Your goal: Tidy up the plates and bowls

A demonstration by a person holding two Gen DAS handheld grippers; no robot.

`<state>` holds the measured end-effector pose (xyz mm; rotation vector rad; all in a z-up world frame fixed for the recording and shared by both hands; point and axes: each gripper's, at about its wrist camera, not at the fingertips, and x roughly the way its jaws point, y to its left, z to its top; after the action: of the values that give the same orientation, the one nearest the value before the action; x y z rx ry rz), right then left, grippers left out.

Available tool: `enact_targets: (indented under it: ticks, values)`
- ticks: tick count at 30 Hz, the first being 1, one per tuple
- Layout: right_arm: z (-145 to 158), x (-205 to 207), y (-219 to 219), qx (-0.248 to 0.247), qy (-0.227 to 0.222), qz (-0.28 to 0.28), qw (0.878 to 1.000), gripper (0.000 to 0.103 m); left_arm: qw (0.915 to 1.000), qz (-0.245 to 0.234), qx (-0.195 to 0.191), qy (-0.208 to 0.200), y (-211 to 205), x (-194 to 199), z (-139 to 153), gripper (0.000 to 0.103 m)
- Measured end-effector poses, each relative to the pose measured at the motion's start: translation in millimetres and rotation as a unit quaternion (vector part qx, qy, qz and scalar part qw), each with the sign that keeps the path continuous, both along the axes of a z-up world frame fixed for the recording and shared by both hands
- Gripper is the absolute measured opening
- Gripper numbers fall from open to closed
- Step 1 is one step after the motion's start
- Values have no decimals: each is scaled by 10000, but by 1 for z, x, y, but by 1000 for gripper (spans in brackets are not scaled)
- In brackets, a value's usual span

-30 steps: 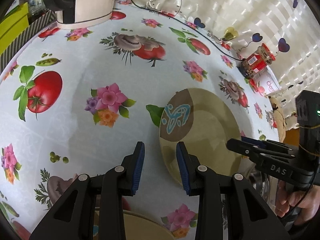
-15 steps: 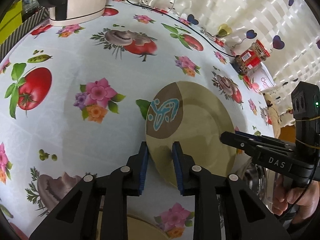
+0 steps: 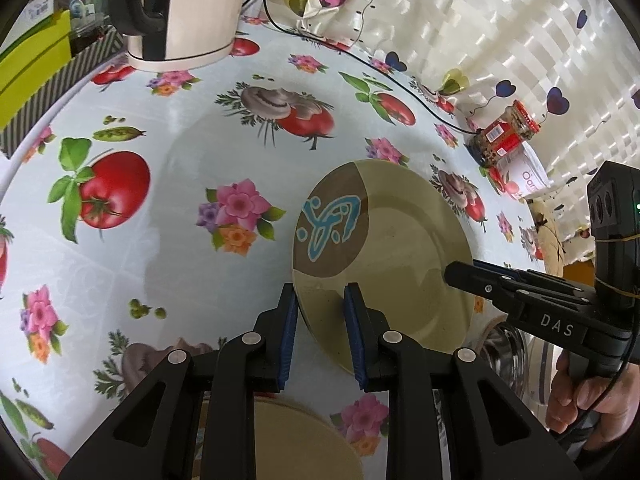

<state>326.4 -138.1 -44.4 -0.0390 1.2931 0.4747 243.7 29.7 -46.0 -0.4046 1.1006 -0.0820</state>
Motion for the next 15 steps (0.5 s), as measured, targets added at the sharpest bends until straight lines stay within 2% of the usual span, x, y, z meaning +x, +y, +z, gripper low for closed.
enact_targets:
  ticks: [15]
  values:
    - [30,-42,17,83,-197,151,9997,25,9997,114,126,-158,13,-48,32,25]
